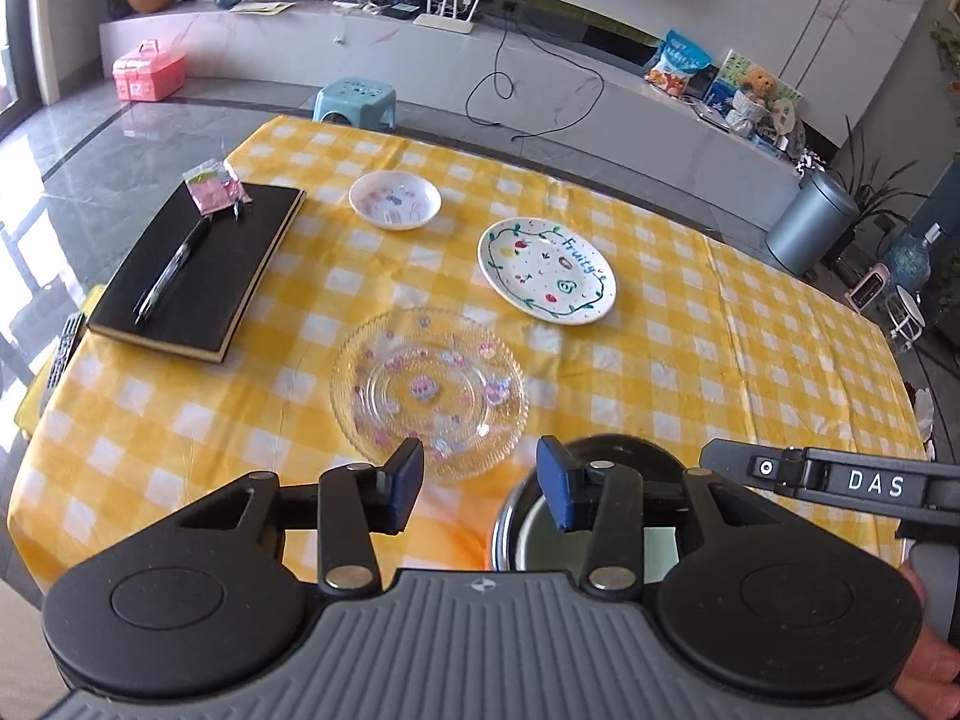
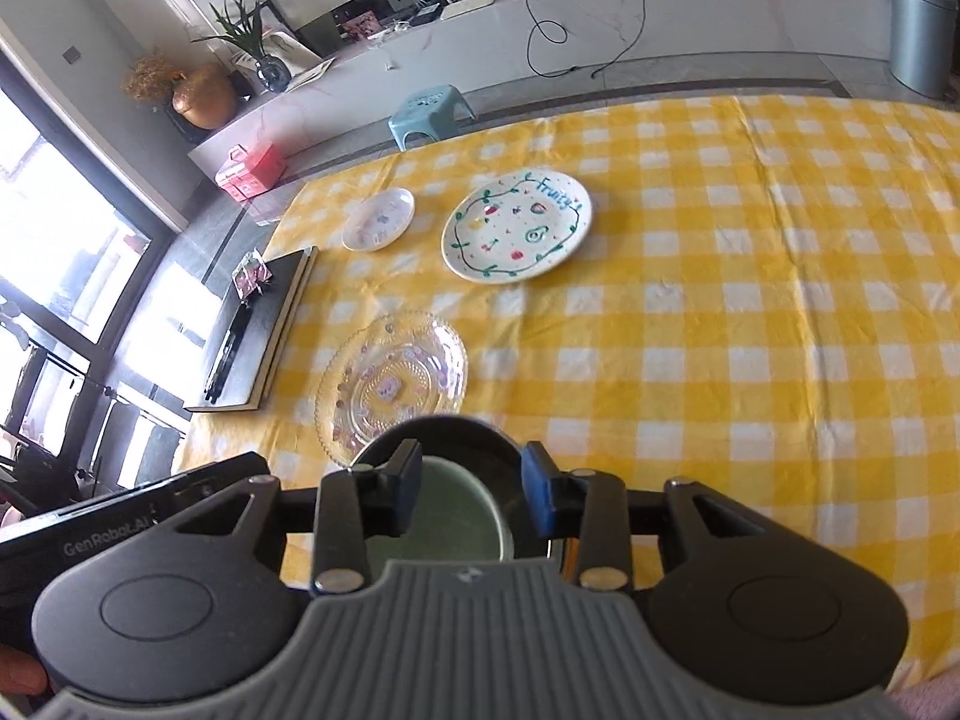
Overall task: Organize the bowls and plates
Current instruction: 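Open both grippers to release the green bowl and withdraw, then move both grippers to the clear glass plate and grasp its rim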
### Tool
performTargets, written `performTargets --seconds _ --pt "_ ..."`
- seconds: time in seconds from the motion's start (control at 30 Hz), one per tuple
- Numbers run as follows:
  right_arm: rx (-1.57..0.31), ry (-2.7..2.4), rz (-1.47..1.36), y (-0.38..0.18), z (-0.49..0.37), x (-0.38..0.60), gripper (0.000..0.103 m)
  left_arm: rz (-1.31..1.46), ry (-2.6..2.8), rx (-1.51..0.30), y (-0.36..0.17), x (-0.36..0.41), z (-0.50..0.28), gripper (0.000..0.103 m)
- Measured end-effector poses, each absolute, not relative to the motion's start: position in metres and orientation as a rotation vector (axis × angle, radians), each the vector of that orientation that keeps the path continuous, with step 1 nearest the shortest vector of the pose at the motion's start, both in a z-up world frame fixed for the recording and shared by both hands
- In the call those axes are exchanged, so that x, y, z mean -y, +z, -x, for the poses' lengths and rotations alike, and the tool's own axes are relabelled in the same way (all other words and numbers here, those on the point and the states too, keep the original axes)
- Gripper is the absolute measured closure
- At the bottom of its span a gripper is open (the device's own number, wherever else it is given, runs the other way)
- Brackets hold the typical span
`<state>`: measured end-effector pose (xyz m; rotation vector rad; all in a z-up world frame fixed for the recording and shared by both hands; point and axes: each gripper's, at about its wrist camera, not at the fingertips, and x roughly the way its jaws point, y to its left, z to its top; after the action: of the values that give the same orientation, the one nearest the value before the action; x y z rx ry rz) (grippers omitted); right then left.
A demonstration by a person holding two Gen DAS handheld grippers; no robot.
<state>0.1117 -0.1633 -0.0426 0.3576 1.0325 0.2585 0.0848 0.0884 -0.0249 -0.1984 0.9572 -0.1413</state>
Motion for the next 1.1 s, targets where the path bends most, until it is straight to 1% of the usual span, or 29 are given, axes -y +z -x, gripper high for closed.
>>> performTargets --seconds 0.2,0.33,0.7,0.83,0.97,1.1 --pt "-1.049 0.322 -0.334 -0.049 -0.144 0.16 0.066 0.177 -0.183 -0.965 -0.032 -0.108 -0.112 0.054" --pt "-1.062 0.381 -0.287 -0.063 -0.167 0.154 0.066 0.16 -0.206 -0.979 -0.045 -0.122 -0.132 0.054" --pt "-1.217 0.495 -0.31 -0.122 -0.233 0.135 0.067 0.18 -0.25 -1.038 -0.106 -0.154 -0.175 0.054" --pt "-1.272 0.508 -0.308 -0.142 -0.251 0.127 0.074 0.181 -0.264 -1.074 -0.127 -0.159 -0.184 0.054" --pt "-1.298 0.515 -0.301 -0.156 -0.264 0.12 0.074 0.188 -0.257 -1.096 -0.142 -0.164 -0.189 0.056" --pt "-1.321 0.528 -0.31 -0.166 -0.273 0.118 0.074 0.232 -0.274 -1.098 -0.15 -0.17 -0.19 0.061"
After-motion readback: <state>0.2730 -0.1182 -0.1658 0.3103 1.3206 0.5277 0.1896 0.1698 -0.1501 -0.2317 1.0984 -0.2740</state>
